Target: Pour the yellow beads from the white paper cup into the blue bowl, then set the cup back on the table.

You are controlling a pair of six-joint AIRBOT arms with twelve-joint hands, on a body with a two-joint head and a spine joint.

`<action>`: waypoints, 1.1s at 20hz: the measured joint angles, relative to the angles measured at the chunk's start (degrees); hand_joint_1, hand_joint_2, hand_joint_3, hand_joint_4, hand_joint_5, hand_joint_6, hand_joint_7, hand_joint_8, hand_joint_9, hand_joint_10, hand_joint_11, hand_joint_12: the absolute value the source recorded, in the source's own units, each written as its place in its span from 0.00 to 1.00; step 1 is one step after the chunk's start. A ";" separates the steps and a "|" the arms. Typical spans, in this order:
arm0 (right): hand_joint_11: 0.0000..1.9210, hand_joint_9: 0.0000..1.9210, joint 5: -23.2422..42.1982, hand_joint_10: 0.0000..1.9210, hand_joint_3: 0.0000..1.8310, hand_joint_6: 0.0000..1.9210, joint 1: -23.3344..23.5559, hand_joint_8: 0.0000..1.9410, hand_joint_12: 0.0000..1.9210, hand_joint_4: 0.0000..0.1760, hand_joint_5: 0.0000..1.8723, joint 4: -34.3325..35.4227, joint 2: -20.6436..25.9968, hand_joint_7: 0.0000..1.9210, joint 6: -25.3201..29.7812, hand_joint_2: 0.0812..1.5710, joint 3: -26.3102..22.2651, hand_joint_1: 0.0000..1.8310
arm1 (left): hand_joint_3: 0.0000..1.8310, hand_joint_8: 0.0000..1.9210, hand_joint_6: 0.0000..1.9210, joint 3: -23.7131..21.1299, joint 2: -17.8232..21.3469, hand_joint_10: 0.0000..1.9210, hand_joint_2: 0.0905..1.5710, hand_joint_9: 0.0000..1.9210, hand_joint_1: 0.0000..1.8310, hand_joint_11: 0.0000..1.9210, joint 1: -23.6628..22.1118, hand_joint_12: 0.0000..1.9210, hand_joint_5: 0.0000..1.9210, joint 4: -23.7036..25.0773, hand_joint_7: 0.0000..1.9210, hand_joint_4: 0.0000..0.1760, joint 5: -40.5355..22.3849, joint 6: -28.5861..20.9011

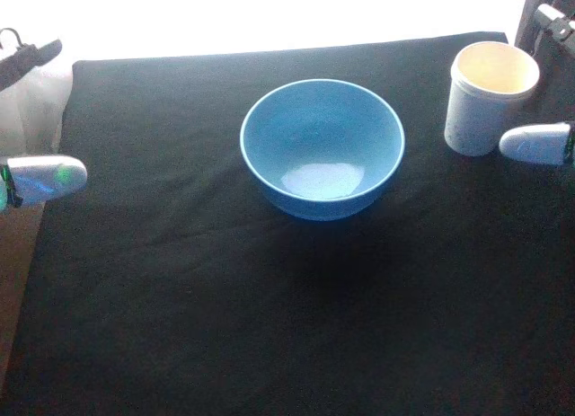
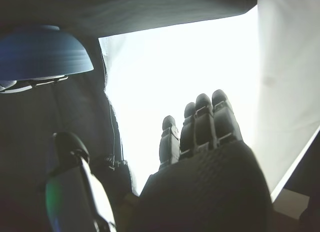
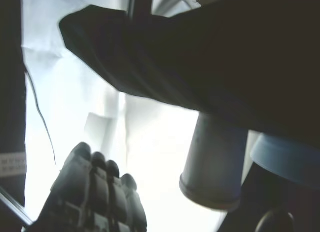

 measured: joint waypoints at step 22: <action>0.00 0.00 -3.17 0.00 0.01 0.01 4.00 0.00 0.00 0.16 0.07 0.61 -7.15 0.00 3.78 0.34 5.64 0.32 | 0.00 0.00 0.00 0.96 -2.23 0.00 0.49 0.04 0.31 0.00 -0.96 0.00 0.01 0.96 0.06 0.52 1.29 0.02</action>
